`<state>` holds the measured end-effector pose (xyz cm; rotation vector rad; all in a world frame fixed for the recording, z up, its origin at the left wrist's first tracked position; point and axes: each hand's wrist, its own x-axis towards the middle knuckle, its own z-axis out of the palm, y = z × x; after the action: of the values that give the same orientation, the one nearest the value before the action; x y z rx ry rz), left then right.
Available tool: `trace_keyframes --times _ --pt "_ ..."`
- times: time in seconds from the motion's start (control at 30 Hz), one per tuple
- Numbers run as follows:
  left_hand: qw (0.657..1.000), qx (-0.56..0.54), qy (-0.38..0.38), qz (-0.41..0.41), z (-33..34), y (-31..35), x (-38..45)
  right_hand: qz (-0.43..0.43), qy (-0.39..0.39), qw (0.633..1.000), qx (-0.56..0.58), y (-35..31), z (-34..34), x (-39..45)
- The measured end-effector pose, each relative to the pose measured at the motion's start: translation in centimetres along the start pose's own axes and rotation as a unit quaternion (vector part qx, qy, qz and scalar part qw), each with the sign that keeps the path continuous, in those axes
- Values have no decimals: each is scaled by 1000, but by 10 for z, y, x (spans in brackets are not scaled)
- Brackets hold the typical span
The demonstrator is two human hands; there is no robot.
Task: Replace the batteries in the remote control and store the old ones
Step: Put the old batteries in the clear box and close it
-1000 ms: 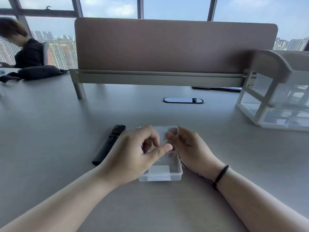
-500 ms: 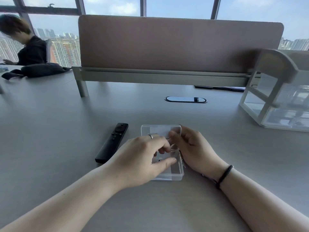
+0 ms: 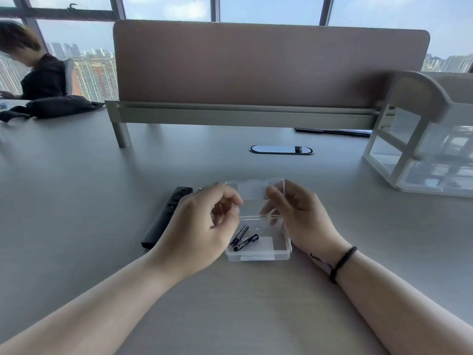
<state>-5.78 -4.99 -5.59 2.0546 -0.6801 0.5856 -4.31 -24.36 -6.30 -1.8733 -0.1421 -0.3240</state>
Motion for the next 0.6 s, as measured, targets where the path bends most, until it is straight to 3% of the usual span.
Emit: trace_keyframes --times 0.1,0.27,0.37,0.6 --pt "998 -24 24 -59 1 -3 2 36 29 998 39 -2 -3 2" --pt "983 -47 -57 -166 5 -4 0 70 32 995 68 -4 -4 2" --pt "976 -74 -87 -184 7 -6 0 47 10 998 32 -7 -3 -1" --pt "979 -2 -108 -171 12 -8 -4 -15 -30 999 -25 -10 2 -8"
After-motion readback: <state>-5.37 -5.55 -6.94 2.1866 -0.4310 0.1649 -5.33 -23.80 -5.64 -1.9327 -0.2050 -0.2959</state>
